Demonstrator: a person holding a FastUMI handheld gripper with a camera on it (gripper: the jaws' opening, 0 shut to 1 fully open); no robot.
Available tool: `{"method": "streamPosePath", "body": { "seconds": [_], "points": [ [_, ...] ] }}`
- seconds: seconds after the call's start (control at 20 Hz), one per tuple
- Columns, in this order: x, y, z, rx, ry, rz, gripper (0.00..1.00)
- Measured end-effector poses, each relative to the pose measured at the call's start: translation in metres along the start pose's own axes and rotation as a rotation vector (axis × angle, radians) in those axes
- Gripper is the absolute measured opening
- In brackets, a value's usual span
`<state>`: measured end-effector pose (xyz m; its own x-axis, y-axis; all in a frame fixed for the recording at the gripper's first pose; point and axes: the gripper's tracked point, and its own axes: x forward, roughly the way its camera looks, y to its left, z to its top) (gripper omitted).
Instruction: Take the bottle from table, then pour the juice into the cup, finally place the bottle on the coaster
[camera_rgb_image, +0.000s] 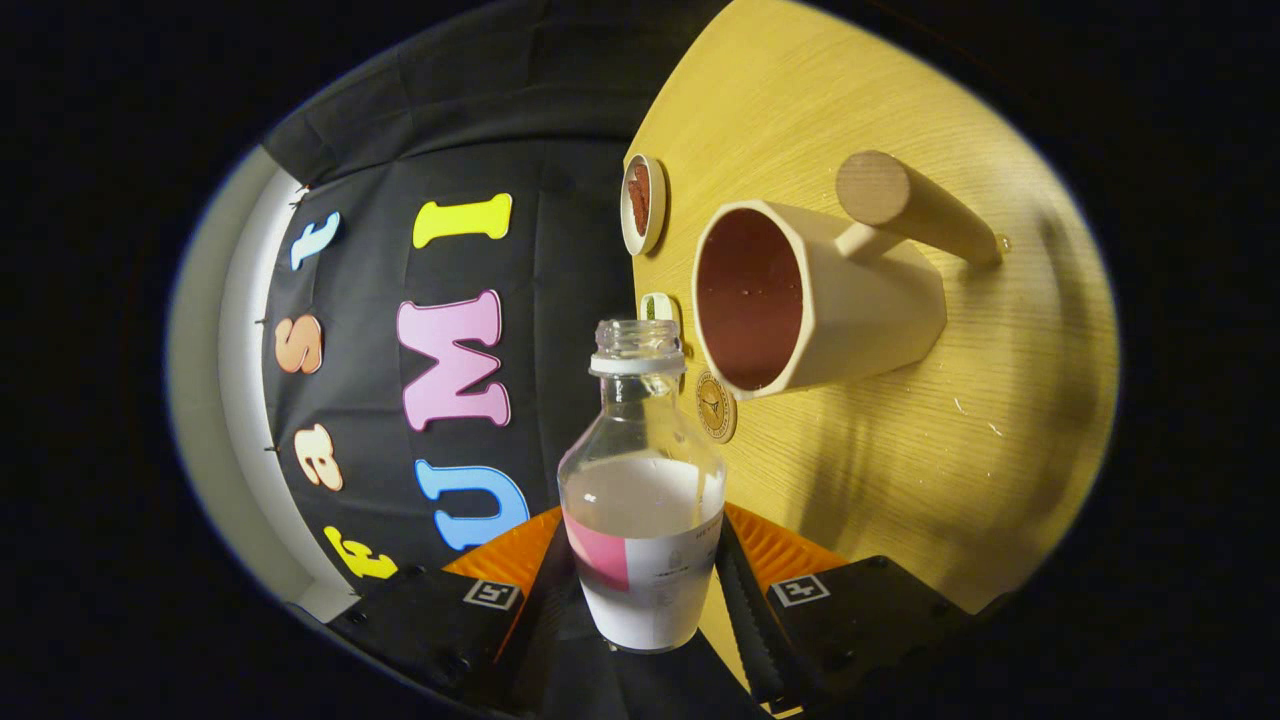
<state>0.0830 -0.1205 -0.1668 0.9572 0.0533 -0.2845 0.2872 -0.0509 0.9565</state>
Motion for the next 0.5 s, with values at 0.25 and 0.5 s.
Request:
{"method": "streamPosePath", "body": {
  "seconds": [0.25,0.5],
  "points": [
    [-0.0028,-0.0012,0.0027,0.054,-0.002,-0.005,0.76],
    [-0.0021,0.0019,-0.0023,0.112,0.007,0.0,0.76]
  ]
}}
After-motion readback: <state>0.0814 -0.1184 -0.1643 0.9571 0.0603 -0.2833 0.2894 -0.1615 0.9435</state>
